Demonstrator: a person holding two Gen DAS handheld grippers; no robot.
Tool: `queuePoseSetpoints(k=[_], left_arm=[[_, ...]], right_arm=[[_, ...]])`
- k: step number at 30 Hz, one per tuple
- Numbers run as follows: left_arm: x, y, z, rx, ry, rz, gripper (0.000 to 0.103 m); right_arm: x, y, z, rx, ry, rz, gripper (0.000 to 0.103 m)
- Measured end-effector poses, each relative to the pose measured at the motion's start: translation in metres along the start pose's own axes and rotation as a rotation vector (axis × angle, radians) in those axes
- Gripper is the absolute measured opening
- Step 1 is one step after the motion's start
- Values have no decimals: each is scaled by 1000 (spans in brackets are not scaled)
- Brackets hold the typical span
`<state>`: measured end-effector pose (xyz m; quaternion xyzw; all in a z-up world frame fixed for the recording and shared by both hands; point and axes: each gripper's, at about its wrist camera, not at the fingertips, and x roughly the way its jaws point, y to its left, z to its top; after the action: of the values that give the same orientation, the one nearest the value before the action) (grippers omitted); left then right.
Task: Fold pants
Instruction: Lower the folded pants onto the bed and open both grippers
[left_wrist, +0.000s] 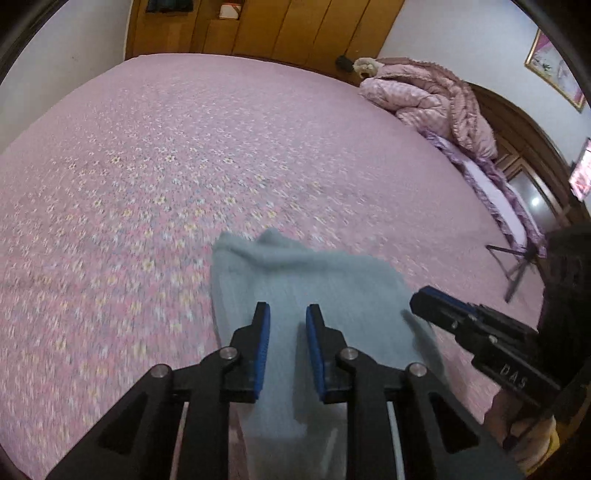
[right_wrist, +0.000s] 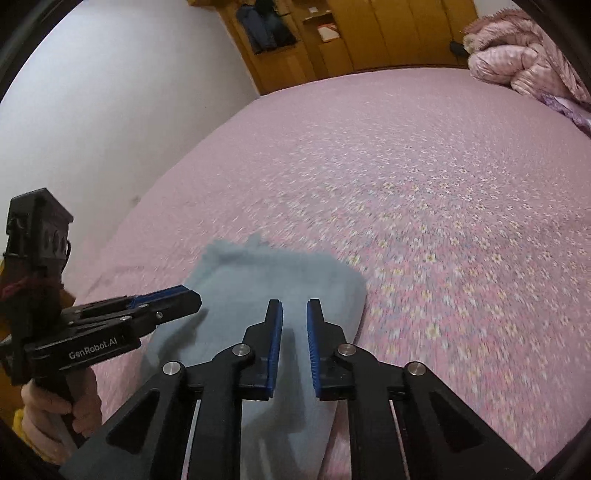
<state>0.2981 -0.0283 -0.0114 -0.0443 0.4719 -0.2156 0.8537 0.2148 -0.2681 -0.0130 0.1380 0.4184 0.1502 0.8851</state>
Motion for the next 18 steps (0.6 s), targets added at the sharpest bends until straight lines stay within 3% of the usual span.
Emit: queuePoseSetpoints(k=[6,10,14,18], left_arm=[[-31,-8,-42,-16,9,2,20],[-34,-11,-68,-8,23,41,22],[-35,-11,-76,-46,5,48,22],[-45,-15,-82,-49,1,69,22]], right_arm=[[-22,19,-45,-33,34,7,16],[-8,28,-69,-64,69,-42,22],[-4,34,-71,-87,62,-89,25],[-14,37,-72,-66,66,-82,29]])
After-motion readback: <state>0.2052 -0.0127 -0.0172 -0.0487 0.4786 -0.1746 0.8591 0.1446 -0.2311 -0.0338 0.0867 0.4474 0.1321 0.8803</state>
